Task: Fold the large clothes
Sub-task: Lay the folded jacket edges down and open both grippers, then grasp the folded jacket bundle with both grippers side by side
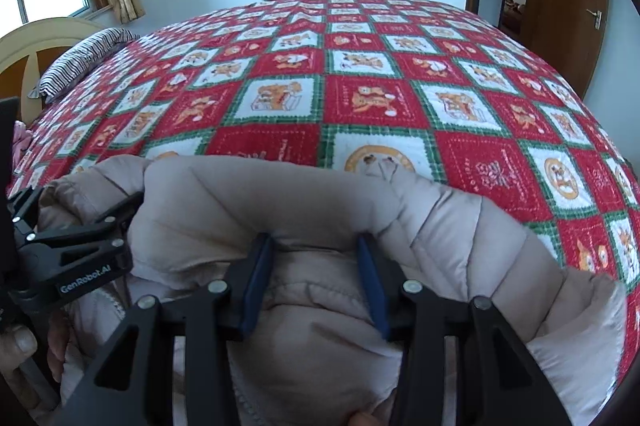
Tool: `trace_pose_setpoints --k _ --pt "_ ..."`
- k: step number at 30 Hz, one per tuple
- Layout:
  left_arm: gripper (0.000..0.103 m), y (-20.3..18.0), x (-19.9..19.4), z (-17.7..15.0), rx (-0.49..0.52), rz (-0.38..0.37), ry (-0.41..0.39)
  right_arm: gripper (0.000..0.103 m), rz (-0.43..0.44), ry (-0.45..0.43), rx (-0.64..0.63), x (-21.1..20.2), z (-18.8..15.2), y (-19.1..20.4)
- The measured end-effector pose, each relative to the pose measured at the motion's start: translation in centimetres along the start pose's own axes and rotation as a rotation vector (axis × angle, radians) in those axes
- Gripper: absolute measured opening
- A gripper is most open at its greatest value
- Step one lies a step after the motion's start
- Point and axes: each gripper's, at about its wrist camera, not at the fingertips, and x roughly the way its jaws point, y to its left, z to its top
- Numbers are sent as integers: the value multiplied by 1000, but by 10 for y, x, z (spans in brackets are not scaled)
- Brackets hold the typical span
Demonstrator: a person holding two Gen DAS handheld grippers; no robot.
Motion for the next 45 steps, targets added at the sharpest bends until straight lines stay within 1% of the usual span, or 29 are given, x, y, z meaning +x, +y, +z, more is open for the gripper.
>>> trace_pose_setpoints --k 4,12,24,37,45 --pt "94 6 9 -1 -35 -39 41 47 -29 6 -17 4 -3 4" --pt "99 2 16 -2 -21 -18 69 47 -64 25 -42 11 -4 10" --pt "100 0 17 -3 -7 6 67 47 -86 30 -55 15 -4 13" --pt "100 0 18 -2 -7 6 68 47 -113 32 -65 18 -4 16" --pt "100 -2 19 -3 -3 9 69 47 -113 34 -67 18 -3 16"
